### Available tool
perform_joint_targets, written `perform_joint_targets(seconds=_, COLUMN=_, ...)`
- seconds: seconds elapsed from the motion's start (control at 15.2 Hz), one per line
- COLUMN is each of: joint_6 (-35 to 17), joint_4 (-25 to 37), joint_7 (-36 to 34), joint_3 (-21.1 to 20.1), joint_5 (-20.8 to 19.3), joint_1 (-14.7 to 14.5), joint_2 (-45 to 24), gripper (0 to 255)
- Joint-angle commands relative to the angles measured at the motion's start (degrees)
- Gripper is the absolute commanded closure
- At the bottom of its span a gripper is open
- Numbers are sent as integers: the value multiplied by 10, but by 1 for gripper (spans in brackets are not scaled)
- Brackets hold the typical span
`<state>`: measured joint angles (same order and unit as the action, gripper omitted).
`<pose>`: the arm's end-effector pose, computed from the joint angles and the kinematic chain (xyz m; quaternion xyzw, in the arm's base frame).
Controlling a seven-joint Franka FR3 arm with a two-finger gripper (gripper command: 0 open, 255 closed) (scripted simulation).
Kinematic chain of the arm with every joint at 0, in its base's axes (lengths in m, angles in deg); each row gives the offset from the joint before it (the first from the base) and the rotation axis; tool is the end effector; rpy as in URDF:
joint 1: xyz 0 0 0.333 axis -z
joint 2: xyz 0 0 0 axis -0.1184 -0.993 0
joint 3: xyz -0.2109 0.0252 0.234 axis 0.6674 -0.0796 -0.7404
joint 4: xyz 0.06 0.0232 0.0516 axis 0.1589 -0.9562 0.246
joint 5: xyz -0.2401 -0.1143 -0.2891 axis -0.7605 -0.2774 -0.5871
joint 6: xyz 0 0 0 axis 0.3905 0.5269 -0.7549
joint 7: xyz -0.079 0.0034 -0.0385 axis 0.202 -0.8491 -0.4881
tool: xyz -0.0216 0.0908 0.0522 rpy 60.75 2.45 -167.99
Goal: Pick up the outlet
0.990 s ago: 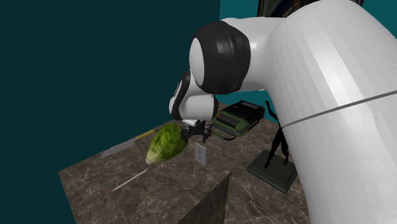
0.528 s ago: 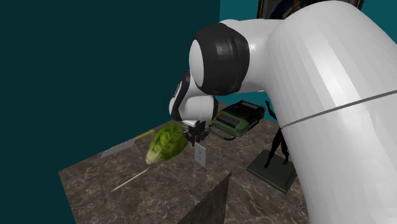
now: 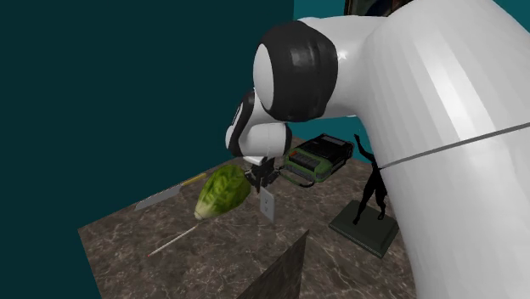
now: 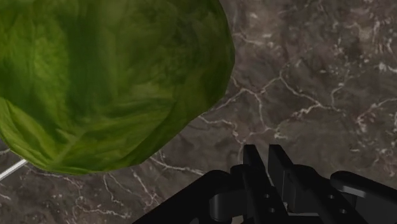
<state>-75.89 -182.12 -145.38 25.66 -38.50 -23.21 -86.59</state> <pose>0.6730 0.1496 0.1655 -0.0948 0.9936 0.0451 0.0428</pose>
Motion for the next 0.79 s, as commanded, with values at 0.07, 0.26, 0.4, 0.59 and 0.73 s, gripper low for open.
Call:
perform_joint_targets(seconds=0.07, joint_6=13, joint_4=-5, joint_7=-1, joint_3=6, joint_5=1, joint_1=-5, joint_2=18, gripper=255)
perform_joint_targets(seconds=0.26, joint_6=28, joint_4=-8, joint_7=-1, joint_3=13, joint_5=3, joint_1=-11, joint_2=35, gripper=255)
perform_joint_targets(seconds=0.4, joint_6=37, joint_4=-10, joint_7=-1, joint_3=18, joint_5=4, joint_1=-15, joint_2=46, gripper=255)
perform_joint_targets(seconds=0.59, joint_6=52, joint_4=-11, joint_7=-1, joint_3=27, joint_5=7, joint_1=-22, joint_2=61, gripper=255)
perform_joint_targets(seconds=0.73, joint_6=58, joint_4=-12, joint_7=-1, joint_3=30, joint_5=7, joint_1=-24, joint_2=67, gripper=255)
